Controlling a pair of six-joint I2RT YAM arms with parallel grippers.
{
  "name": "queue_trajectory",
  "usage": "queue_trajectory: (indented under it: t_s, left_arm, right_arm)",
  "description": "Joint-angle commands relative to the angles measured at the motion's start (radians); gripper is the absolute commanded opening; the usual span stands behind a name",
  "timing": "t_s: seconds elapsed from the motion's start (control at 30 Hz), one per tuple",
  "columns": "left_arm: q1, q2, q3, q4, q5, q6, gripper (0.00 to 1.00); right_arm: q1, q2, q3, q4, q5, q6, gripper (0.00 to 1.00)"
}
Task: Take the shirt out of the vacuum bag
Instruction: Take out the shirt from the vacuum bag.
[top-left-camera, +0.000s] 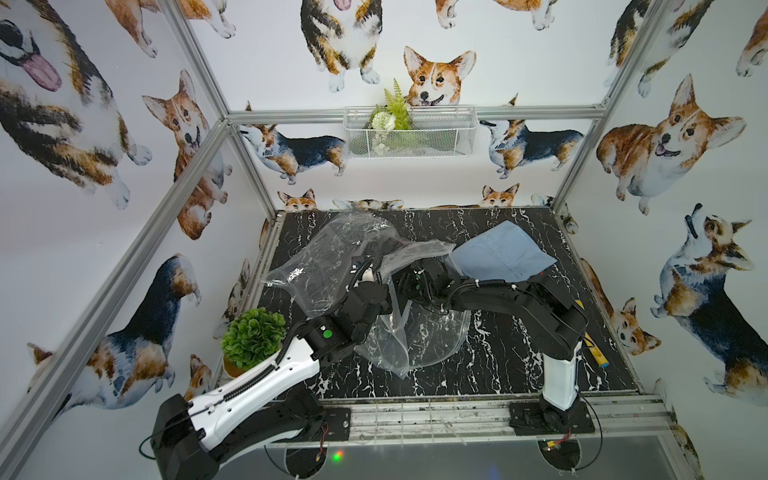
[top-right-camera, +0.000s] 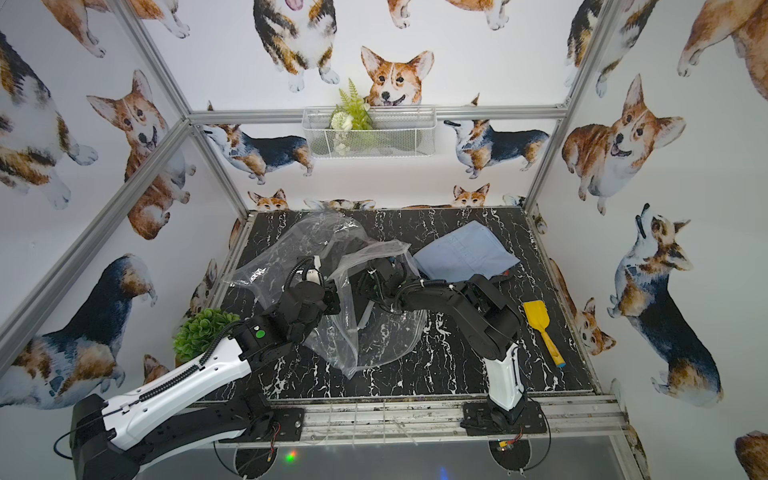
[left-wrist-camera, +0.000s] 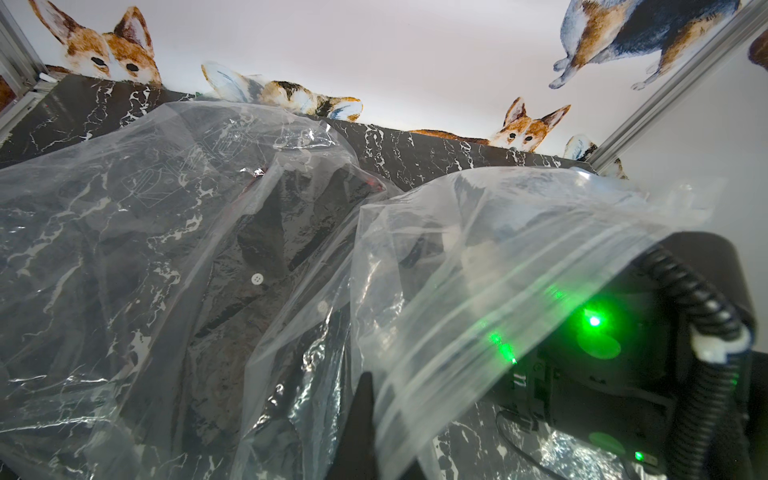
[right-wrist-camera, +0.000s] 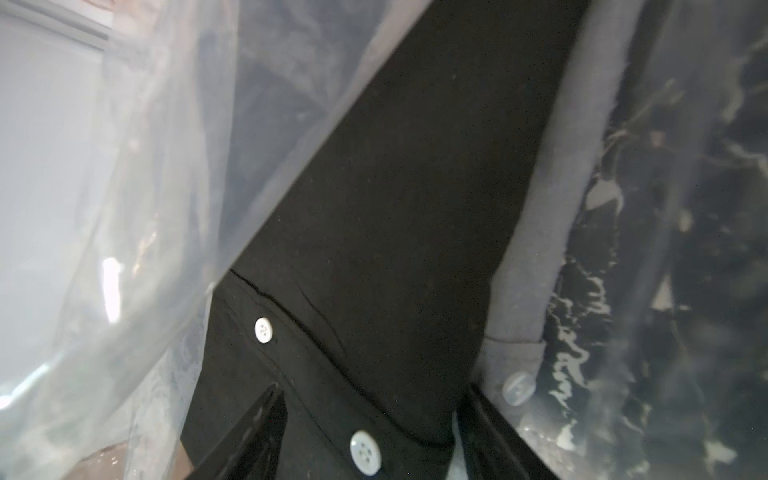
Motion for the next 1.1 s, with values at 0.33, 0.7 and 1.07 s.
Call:
queue_trajectory:
  t_s: [0.33, 0.7, 1.07]
  left_arm:
    - [0.001, 0.005, -0.011, -0.016, -0.009, 0.007, 0.00]
    - [0.001, 0.009, -0.028, -0.005, -0.001, -0.007, 0.00]
    - [0.001, 0.006, -0.044, 0.005, 0.000, -0.016, 0.00]
  right_arm:
    - [-0.009, 0.061, 0.094, 0.021, 0.018, -0.008, 0.65]
    - [-0.011, 0.115, 0.072, 0.166, -0.001, 0.042, 0.47]
    - [-0.018, 0.128, 0.088, 0.223, -0.019, 0.045, 0.09]
